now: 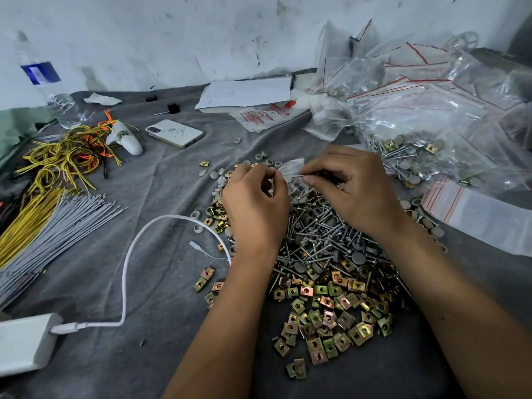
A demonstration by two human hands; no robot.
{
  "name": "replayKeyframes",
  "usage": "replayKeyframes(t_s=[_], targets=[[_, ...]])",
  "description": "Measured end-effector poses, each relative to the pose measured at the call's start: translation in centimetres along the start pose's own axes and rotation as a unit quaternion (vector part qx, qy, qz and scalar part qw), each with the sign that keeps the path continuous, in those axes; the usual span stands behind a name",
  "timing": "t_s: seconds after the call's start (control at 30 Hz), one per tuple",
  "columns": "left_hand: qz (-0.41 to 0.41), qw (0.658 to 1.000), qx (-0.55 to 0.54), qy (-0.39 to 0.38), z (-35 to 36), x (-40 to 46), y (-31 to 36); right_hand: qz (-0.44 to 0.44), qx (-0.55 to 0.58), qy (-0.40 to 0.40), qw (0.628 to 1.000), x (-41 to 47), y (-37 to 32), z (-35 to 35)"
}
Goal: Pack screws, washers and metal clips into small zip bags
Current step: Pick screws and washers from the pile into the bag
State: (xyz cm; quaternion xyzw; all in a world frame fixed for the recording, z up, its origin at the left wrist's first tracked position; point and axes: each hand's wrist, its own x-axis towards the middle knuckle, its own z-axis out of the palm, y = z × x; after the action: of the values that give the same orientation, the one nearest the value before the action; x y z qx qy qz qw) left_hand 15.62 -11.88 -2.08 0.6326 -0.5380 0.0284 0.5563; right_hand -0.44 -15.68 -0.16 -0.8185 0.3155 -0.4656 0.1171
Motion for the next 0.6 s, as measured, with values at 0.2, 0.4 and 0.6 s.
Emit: replayKeyframes(t_s=[0.2, 0.4, 0.6], targets=[[-0.002, 1.000, -0.009, -0.001, 0.13, 0.03, -0.07, -0.001, -0.002, 0.032, 0.999, -0.07, -0.42, 0.59], [-0.014, 1.000, -0.021, 0.008, 0.18, 0.01, -0.11, 0.051, 0.020, 0.001, 0.998, -0.24, -0.23, 0.48], [0.000, 1.000, -0.023, 0.007, 0.16, -0.03, 0.04, 0.027, -0.009, -0.017, 0.999, -0.29, -0.21, 0.96]])
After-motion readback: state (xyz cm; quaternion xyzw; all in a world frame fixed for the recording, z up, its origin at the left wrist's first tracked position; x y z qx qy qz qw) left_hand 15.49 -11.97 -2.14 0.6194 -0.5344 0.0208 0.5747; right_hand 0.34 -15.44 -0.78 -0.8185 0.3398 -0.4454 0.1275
